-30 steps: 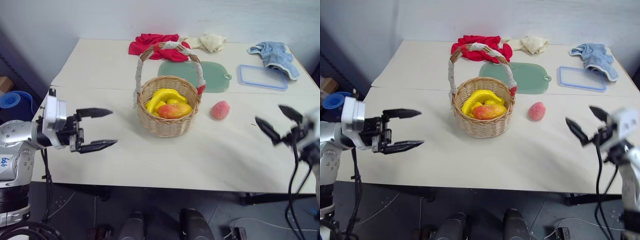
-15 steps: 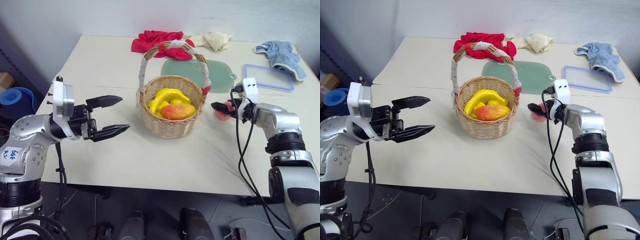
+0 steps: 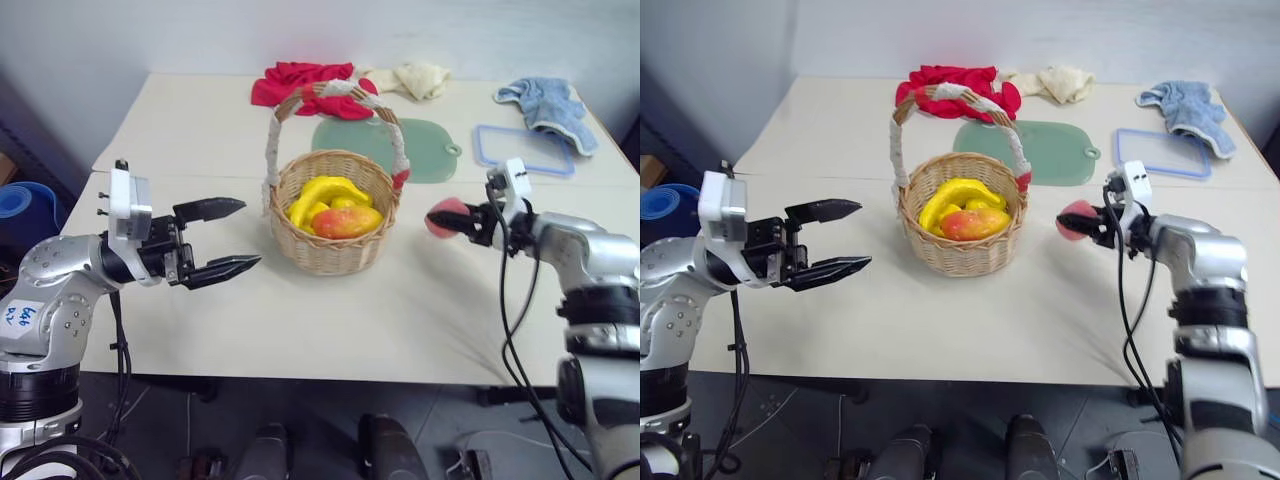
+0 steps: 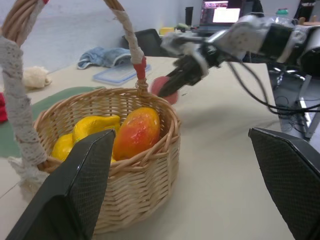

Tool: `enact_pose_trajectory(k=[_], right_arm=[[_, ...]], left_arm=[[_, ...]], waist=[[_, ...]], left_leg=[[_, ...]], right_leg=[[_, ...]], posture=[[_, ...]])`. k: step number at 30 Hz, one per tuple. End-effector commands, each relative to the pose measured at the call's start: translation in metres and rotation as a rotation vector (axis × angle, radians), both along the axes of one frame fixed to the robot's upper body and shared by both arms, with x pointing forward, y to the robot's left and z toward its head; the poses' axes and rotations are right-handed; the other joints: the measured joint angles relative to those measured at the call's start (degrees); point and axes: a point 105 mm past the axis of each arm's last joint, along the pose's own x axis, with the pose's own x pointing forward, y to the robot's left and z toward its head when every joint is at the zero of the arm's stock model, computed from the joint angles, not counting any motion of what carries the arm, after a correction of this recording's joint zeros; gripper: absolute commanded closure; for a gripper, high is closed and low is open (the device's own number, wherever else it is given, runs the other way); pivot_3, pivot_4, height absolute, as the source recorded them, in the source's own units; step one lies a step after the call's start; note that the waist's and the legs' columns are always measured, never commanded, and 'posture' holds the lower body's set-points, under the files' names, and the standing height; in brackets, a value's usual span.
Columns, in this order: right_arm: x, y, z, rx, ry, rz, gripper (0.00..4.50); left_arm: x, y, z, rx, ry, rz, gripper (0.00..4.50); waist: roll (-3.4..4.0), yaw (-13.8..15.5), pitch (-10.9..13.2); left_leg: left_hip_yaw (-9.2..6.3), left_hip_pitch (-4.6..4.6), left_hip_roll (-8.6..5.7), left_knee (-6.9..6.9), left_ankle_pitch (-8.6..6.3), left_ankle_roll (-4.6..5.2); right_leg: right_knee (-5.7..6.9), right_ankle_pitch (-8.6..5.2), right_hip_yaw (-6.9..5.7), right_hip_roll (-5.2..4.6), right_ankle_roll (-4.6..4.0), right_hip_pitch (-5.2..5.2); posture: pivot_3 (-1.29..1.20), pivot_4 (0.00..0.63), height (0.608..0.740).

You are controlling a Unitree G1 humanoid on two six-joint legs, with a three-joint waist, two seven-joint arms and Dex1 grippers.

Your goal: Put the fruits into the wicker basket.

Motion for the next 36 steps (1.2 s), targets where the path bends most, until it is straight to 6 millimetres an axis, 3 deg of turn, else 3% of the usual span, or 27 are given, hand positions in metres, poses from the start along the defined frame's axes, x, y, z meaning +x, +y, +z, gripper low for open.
enact_pose_trajectory(k=[1, 3, 8, 10, 15, 21, 24, 29, 31, 33, 36], right_arm=[[-0.052, 0.056, 0.030, 0.028, -0.065, 0.308, 2.15], [-0.059, 0.083, 0.040, 0.099, -0.102, 0.333, 2.15], [-0.053, 0.143, 0.071, 0.213, -0.287, 0.303, 2.15], [-0.040, 0.154, 0.086, 0.260, -0.361, 0.221, 2.15], [0.003, 0.163, 0.075, 0.118, -0.456, -0.003, 2.15], [0.007, 0.166, 0.073, 0.100, -0.466, 0.012, 0.03], [-0.022, 0.175, 0.073, 0.187, -0.475, 0.206, 0.03], [-0.078, 0.166, 0.071, 0.307, -0.475, 0.499, 0.03], [-0.092, 0.149, 0.058, 0.274, -0.416, 0.568, 0.03], [-0.086, 0.124, 0.050, 0.205, -0.396, 0.523, 0.03], [-0.055, 0.079, 0.049, 0.113, -0.436, 0.361, 0.03]], left_arm=[[-0.003, 0.006, 0.007, -0.008, -0.042, 0.026, 0.00], [0.000, 0.010, 0.004, -0.022, -0.027, 0.047, 0.00], [0.003, 0.016, -0.003, -0.034, 0.001, 0.079, 0.00], [0.003, 0.017, -0.004, -0.029, 0.004, 0.082, 0.00], [0.004, 0.017, -0.004, -0.034, -0.003, 0.091, 0.00], [0.002, 0.019, -0.003, -0.049, 0.003, 0.102, 0.00], [0.001, 0.018, -0.005, -0.050, 0.005, 0.102, 0.00], [0.001, 0.018, -0.006, -0.049, 0.006, 0.101, 0.00], [0.001, 0.018, -0.005, -0.049, -0.001, 0.101, 0.00], [0.002, 0.018, -0.004, -0.050, -0.006, 0.101, 0.00], [0.002, 0.018, -0.003, -0.051, -0.012, 0.101, 0.00]], waist=[[0.00, 0.03, 0.00], [0.00, -0.35, 0.01], [0.00, -0.35, 0.02], [0.00, -0.27, 0.02], [-0.10, -0.03, -0.04], [-0.10, -0.65, -0.04], [-0.10, -0.75, -0.04], [-0.10, -0.39, -0.04], [-0.10, -0.02, -0.04], [-0.11, 0.26, -0.04], [-0.12, 0.71, -0.03]], left_leg=[[0.00, 0.00, 0.00, 0.00, 0.00, 0.00], [0.04, 0.05, 0.05, 0.08, -0.01, 0.01], [0.17, 0.34, 0.34, 0.07, 0.04, -0.06], [0.14, 0.30, 0.36, 0.06, 0.02, -0.09], [0.18, 0.01, 0.30, 0.04, -0.06, -0.13], [0.71, -0.12, 0.39, 0.01, -0.06, -0.11], [0.89, -0.06, 0.44, 0.02, -0.06, -0.12], [0.91, -0.06, 0.46, 0.02, -0.11, -0.04], [0.91, -0.06, 0.46, 0.08, -0.14, 0.02], [0.90, -0.03, 0.45, 0.13, -0.17, 0.07], [1.15, 0.00, 0.45, 0.15, -0.18, 0.09]], right_leg=[[-0.02, 0.00, -0.01, 0.00, 0.00, 0.02], [-0.05, 0.03, 0.02, -0.01, -0.06, 0.04], [0.01, 0.27, -0.07, 0.09, -0.44, -0.03], [0.22, 0.28, -0.07, 0.10, -0.43, -0.18], [0.62, 0.31, -0.07, 0.09, -0.45, -0.73], [0.60, 0.31, -0.19, 0.09, -0.45, -0.91], [0.59, 0.31, -0.19, 0.09, -0.45, -0.93], [0.53, 0.31, -0.18, 0.11, -0.45, -0.90], [0.49, 0.33, -0.19, 0.10, -0.43, -0.83], [0.43, 0.34, -0.20, 0.09, -0.41, -0.73], [0.28, 0.35, -0.17, 0.08, -0.44, -0.72]], posture=[[0.00, 0.150, 0.740], [0.00, 0.150, 0.740], [0.00, 0.150, 0.740], [0.00, 0.150, 0.740], [0.00, 0.150, 0.740], [0.00, 0.150, 0.740], [0.00, 0.150, 0.740], [0.00, 0.150, 0.740], [0.00, 0.150, 0.740], [0.00, 0.150, 0.740], [0.00, 0.150, 0.740]])
